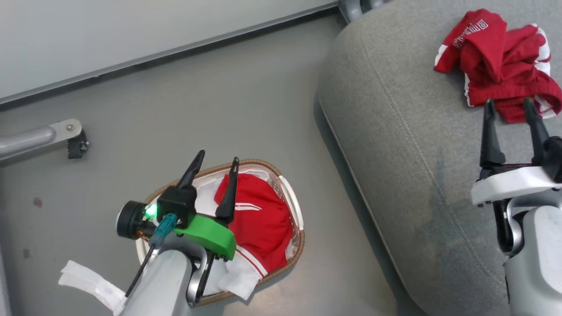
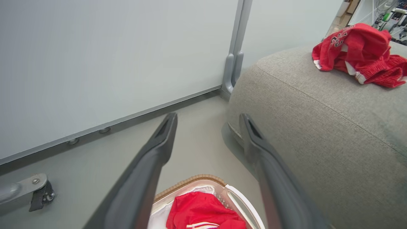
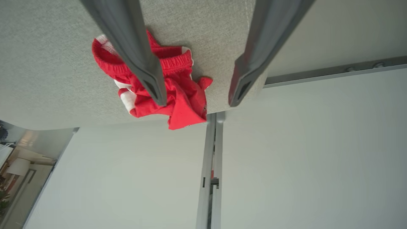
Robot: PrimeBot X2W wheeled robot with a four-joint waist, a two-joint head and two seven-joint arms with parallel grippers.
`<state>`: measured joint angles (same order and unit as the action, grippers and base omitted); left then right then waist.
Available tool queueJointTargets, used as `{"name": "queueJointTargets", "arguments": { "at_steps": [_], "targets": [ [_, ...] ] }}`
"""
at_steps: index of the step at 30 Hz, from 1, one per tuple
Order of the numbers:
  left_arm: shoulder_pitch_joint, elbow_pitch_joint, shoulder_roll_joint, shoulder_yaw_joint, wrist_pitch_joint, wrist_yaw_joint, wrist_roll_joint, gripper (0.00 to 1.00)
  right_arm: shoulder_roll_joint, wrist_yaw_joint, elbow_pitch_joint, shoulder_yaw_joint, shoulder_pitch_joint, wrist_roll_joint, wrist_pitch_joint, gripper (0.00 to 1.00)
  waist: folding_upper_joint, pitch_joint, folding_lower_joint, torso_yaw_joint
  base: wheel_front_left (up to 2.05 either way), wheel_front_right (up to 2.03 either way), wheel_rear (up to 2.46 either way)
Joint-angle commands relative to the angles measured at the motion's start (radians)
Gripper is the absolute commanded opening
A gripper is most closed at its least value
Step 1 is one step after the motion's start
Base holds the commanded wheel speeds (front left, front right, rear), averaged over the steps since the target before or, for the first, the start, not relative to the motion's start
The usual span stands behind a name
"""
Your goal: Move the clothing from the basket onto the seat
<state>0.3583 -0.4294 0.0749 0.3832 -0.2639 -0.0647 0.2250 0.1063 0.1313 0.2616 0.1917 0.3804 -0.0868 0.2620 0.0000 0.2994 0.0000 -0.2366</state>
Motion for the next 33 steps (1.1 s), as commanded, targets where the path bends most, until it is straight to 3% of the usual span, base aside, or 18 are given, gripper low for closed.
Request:
{"name": "queueJointTargets", "arguments": {
  "at_steps": [1, 9, 17, 33],
  "targets": [
    [-0.03, -0.006, 0.002, -0.019, -0.001, 0.01, -0.015, 1.0, -0.004, -0.001, -0.003, -0.013, -0.023, -0.007, 0.005, 1.0, 0.0, -0.065, 0.0, 0.069, 0.0, 0.0, 0.0],
    [-0.117, -0.014, 0.008, -0.149, -0.001, 0.044, -0.033, 1.0, -0.036, -0.001, 0.027, -0.087, -0.077, -0.02, 0.005, 1.0, 0.0, -0.132, 0.0, 0.148, 0.0, 0.0, 0.0],
    [-0.203, -0.003, 0.001, -0.251, -0.001, 0.049, -0.066, 1.0, -0.049, -0.001, 0.066, -0.125, -0.131, -0.009, 0.004, 1.0, 0.0, -0.193, 0.0, 0.205, 0.0, 0.0, 0.0],
    [-0.341, 0.019, -0.021, -0.341, -0.001, 0.036, -0.096, 1.0, -0.054, -0.001, 0.123, -0.173, -0.225, -0.045, 0.004, 1.0, 0.0, -0.273, 0.0, 0.227, 0.0, 0.0, 0.0]
  ]
}}
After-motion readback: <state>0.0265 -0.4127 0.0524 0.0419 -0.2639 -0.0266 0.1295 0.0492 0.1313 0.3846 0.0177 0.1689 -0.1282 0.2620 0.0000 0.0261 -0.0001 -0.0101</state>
